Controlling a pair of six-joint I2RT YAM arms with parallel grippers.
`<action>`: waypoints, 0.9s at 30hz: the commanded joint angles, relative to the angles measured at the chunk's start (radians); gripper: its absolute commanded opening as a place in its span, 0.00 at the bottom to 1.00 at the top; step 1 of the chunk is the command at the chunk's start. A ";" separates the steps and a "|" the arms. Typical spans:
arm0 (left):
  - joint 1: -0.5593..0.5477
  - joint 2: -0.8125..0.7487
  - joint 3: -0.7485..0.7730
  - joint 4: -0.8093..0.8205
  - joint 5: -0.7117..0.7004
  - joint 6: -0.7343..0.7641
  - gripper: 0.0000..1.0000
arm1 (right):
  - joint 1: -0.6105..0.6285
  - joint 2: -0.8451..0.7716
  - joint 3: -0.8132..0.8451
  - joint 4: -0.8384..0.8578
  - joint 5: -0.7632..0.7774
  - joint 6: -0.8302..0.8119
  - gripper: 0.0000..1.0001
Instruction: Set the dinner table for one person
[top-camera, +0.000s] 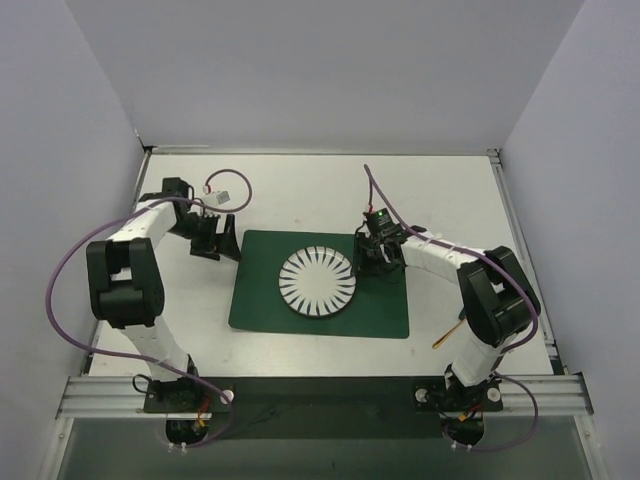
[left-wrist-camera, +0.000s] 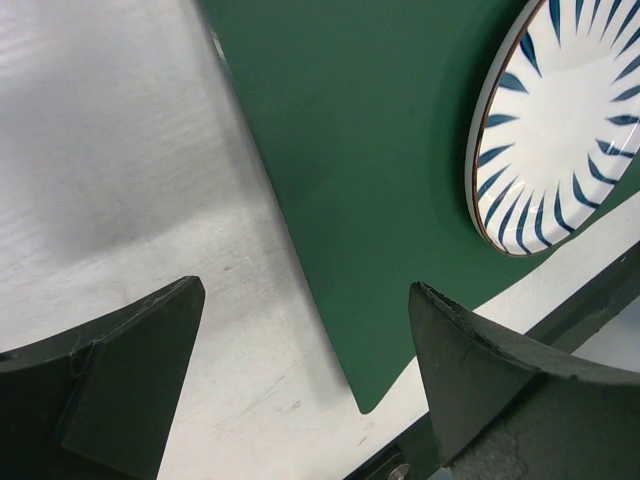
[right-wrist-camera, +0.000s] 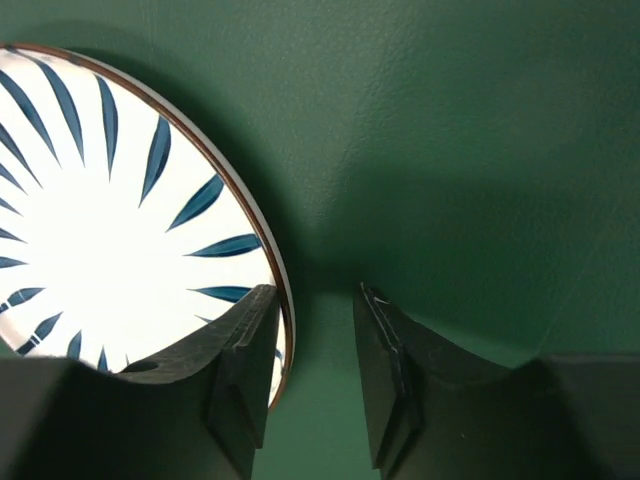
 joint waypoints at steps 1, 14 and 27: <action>-0.069 -0.067 -0.041 0.046 -0.035 0.011 0.90 | 0.035 -0.009 0.039 -0.085 0.114 -0.005 0.32; -0.203 -0.002 -0.101 0.136 -0.239 -0.020 0.54 | 0.106 -0.055 0.052 -0.177 0.207 -0.008 0.07; -0.203 0.020 -0.109 0.129 -0.226 -0.031 0.48 | 0.111 -0.082 0.032 -0.191 0.151 -0.078 0.00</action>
